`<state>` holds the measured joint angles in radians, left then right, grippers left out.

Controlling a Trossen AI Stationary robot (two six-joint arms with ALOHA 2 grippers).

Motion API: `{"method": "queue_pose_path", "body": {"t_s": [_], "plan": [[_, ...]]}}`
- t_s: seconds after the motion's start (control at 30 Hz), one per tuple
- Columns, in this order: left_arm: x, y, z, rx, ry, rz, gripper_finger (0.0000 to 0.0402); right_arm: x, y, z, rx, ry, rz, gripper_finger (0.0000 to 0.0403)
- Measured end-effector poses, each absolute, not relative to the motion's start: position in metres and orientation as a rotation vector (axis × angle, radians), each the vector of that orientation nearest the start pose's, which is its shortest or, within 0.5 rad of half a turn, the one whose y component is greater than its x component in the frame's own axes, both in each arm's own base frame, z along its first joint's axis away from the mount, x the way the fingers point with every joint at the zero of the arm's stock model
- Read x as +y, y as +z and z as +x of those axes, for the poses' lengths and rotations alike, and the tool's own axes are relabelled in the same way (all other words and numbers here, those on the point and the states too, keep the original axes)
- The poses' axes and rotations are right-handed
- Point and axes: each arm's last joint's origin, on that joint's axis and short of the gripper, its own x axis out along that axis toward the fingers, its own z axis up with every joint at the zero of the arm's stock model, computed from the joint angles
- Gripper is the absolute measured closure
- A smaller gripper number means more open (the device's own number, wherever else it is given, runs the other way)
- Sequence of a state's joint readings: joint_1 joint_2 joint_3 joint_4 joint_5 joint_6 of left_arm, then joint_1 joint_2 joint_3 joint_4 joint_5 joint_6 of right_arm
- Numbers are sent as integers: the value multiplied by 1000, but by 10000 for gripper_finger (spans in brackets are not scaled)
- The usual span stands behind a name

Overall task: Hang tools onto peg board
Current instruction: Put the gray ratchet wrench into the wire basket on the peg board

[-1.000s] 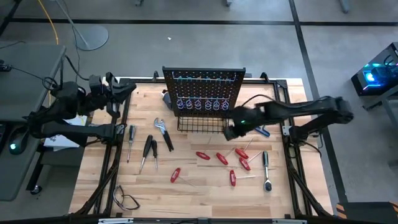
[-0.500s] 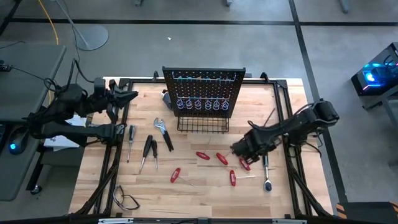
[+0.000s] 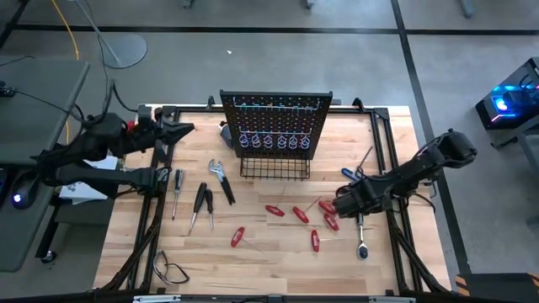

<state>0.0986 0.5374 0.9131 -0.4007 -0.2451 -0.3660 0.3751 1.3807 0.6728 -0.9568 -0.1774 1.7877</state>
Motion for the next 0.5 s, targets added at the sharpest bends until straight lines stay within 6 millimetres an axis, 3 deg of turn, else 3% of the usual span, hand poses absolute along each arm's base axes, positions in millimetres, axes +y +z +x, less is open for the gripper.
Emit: {"method": "queue_pose_path", "body": {"t_s": [0.2,0.33,0.4,0.5], "plan": [[17,379,105,-2,333,-401,401,69,123,167,1417,-1141,1245,143],[17,377,108,11,320,-427,401,69,118,166,1413,-1192,1253,156],[17,377,109,12,320,-435,401,68,118,165,1424,-1189,1233,190],[17,378,109,7,319,-435,401,68,119,163,1451,-1204,1188,293]]}}
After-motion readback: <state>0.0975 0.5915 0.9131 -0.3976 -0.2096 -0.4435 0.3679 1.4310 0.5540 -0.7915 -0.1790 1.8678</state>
